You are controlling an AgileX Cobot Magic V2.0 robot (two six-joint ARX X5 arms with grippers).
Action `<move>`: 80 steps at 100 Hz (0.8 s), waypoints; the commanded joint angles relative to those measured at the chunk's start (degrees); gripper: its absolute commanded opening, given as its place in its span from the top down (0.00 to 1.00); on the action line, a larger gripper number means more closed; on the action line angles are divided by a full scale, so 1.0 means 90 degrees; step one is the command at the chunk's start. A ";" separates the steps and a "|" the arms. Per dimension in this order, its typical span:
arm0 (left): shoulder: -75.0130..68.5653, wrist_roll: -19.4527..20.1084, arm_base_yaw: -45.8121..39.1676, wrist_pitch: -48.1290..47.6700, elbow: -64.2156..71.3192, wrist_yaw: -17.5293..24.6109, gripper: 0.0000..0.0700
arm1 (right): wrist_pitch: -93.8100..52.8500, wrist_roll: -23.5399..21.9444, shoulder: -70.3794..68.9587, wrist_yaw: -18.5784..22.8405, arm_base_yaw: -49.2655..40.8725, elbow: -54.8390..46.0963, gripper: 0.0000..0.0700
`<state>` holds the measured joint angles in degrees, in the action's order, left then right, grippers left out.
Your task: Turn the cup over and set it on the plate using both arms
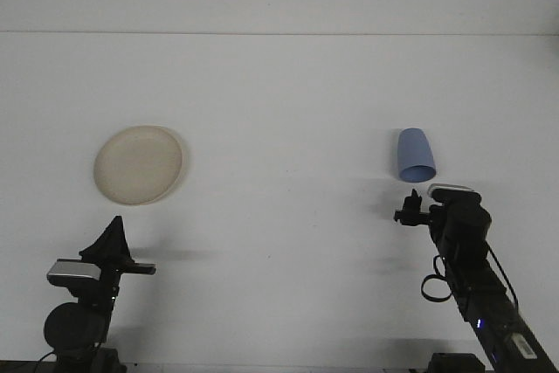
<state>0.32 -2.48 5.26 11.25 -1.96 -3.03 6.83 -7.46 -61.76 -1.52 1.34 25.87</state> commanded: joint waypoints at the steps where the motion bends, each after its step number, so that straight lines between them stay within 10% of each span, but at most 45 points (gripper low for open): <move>1: -0.0007 0.0007 -0.0005 0.0090 0.0119 0.0005 0.98 | 0.0389 0.0168 -0.0325 -0.0005 0.0095 0.0024 0.29; 66: -0.0010 0.0007 -0.0005 0.0090 0.0119 0.0005 0.98 | 0.3109 0.0359 -0.3298 0.1008 0.0777 0.0753 0.33; 80: -0.0007 0.0007 -0.0005 0.0090 0.0119 0.0005 0.98 | 0.3104 0.0483 -0.3565 0.1044 0.0777 0.1081 0.47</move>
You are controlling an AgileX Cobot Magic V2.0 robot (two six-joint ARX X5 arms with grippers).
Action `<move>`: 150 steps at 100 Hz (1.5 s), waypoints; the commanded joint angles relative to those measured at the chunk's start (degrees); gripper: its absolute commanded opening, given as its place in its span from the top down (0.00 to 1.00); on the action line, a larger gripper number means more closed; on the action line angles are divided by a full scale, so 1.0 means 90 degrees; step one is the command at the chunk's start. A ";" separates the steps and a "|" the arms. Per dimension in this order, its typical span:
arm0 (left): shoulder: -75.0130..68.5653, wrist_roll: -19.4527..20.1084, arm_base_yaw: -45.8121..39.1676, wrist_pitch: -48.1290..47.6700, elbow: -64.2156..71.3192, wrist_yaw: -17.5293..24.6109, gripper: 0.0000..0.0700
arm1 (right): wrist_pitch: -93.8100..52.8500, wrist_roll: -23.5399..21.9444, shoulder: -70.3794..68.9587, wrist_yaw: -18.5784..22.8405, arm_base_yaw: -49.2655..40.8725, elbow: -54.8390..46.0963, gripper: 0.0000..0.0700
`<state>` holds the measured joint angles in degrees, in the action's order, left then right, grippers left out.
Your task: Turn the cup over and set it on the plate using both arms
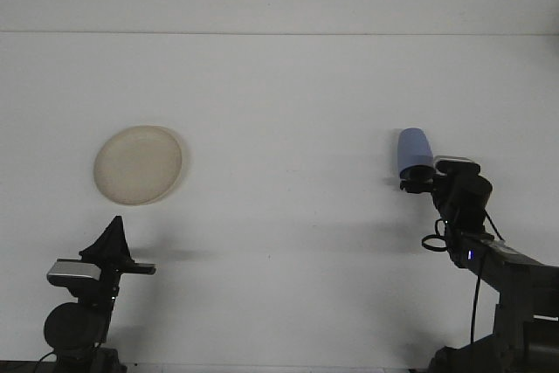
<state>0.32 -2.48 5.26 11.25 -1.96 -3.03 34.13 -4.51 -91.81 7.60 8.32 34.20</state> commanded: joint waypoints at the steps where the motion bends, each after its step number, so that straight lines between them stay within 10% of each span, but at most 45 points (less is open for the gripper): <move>1: -0.0007 0.0010 -0.0005 0.0090 0.0119 0.0005 0.98 | 0.0070 0.0155 -0.0243 0.0046 0.0002 0.0172 0.49; 16: -0.0010 0.0007 -0.0005 0.0090 0.0119 0.0005 0.98 | 0.0070 0.0272 -0.0352 0.0379 0.0002 0.0282 1.00; 65: -0.0010 0.0010 -0.0005 0.0090 0.0119 0.0005 0.98 | -0.0758 0.0165 0.1052 0.0362 -0.0206 0.0284 1.00; 115: -0.0010 0.0007 -0.0005 0.0090 0.0119 0.0005 0.98 | -0.6467 -0.0090 0.4002 0.0080 -0.1183 0.1897 1.00; 150: -0.0007 0.0010 -0.0005 0.0090 0.0119 0.0005 0.98 | -0.9216 -0.1304 0.3684 -0.0920 -0.2866 0.3915 1.00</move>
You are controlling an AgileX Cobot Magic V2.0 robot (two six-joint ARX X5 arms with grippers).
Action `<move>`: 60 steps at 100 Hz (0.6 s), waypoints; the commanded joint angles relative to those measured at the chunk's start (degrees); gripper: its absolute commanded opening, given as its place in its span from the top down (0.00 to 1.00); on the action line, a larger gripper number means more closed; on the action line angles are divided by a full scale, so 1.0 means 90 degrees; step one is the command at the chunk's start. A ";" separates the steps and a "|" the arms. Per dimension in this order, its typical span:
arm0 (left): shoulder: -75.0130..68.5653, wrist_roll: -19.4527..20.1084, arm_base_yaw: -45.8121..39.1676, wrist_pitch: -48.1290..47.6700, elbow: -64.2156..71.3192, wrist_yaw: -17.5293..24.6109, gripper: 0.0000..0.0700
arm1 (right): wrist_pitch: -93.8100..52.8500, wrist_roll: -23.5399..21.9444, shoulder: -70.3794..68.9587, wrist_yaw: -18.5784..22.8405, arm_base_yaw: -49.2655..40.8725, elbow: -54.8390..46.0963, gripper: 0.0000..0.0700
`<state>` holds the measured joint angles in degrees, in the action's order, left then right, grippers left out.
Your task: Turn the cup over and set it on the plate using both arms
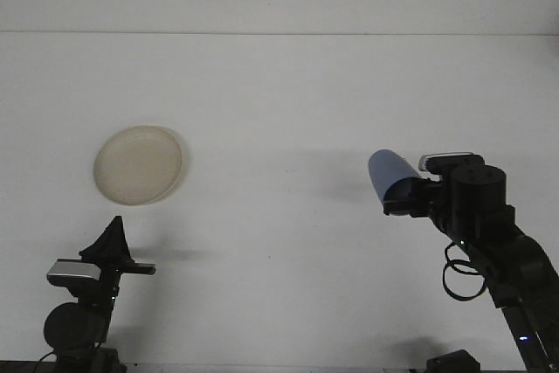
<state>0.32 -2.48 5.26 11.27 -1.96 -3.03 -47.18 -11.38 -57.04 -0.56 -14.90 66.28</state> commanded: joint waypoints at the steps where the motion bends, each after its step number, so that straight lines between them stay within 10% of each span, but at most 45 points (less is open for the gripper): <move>1: -0.0010 0.0007 -0.0005 0.0087 0.0119 0.0005 0.98 | -0.0236 -0.0588 -0.0206 -0.0015 -0.0338 0.0398 1.00; 60: -0.0007 0.0007 -0.0005 0.0087 0.0119 0.0005 0.98 | -0.2907 -0.1263 -0.3619 -0.0019 -0.2764 0.2851 1.00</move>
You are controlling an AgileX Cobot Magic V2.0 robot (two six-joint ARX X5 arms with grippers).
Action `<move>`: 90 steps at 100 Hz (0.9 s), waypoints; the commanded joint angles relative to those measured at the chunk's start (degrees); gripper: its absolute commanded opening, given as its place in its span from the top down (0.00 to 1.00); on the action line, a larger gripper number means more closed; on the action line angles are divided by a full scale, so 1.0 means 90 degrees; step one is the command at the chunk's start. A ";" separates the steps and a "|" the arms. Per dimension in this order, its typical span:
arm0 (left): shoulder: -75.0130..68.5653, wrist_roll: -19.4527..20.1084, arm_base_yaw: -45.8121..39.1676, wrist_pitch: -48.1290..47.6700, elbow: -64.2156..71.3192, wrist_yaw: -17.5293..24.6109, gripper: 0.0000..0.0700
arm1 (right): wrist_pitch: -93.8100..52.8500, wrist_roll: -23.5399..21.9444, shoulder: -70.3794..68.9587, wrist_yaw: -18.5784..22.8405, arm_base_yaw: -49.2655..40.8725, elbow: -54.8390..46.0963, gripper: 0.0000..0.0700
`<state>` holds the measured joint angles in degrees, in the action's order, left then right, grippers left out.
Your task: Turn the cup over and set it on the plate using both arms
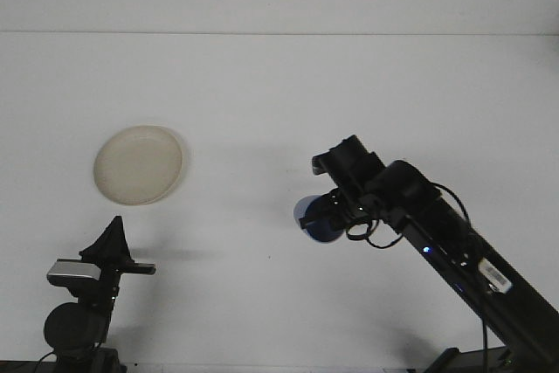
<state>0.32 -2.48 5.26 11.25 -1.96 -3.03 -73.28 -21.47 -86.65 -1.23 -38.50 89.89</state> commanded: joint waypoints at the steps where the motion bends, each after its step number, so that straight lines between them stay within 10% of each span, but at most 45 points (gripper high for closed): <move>1: -0.0010 0.0007 -0.0005 0.0090 0.0119 0.0005 0.98 | -0.0007 -0.0141 -0.0379 0.0083 -0.0163 0.0243 1.00; 77: -0.0010 0.0007 -0.0005 0.0090 0.0119 0.0005 0.98 | -0.0396 0.0231 -0.2271 0.0374 -0.0687 0.0323 0.96; 90: -0.0010 0.0010 -0.0005 0.0090 0.0119 0.0005 0.98 | -0.0379 0.0240 -0.2353 0.0376 -0.0729 0.0321 0.77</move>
<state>0.32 -2.48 5.26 11.27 -1.96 -3.03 -76.44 -19.92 -106.17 2.09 -44.14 91.59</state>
